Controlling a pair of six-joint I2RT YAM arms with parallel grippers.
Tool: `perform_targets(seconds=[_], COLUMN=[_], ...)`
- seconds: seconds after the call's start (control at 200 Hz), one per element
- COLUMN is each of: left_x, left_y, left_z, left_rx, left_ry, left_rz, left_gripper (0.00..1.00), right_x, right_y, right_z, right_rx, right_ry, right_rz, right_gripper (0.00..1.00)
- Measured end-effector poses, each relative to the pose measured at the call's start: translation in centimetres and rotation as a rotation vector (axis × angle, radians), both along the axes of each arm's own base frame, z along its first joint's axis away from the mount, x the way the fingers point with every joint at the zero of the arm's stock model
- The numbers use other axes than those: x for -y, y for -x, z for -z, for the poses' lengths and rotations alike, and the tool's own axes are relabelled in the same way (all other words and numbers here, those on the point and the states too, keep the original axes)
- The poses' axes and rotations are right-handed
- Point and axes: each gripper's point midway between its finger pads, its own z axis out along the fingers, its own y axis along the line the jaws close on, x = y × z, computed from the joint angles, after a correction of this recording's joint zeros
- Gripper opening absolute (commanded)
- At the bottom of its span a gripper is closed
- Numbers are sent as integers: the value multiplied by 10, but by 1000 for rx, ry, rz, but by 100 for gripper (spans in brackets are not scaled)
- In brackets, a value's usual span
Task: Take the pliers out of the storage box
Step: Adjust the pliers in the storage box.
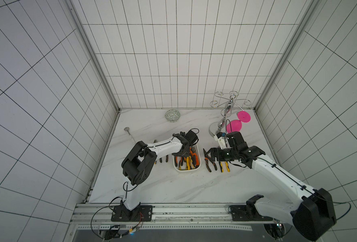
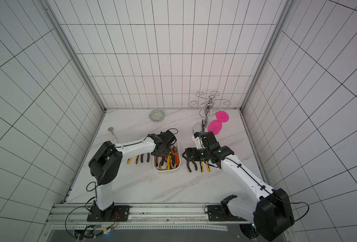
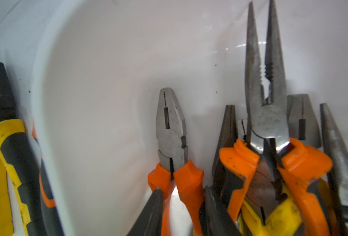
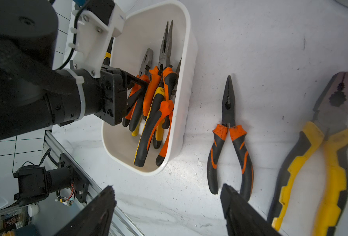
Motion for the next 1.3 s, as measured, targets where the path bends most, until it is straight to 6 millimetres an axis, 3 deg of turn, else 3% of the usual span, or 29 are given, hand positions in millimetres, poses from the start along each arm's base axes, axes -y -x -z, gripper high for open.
perform_targets(seconds=[0.165, 0.37, 0.77, 0.944, 1.304], left_x=[4, 7, 9, 9, 26], left_y=[2, 13, 41, 50, 73], left_z=[-1, 4, 0, -2, -14], left_rx=[-9, -63, -124, -139, -180], left_ry=[29, 73, 135, 124, 193], left_rz=[1, -28, -73, -81, -43], left_gripper=[20, 26, 23, 33, 27], right_x=[0, 0, 0, 0, 0], right_y=[0, 0, 0, 0, 0], right_z=[0, 0, 0, 0, 0], right_rx=[0, 0, -1, -1, -1], right_ry=[0, 0, 0, -1, -1], right_rz=[0, 0, 0, 0, 0], right_gripper=[84, 84, 84, 84, 83])
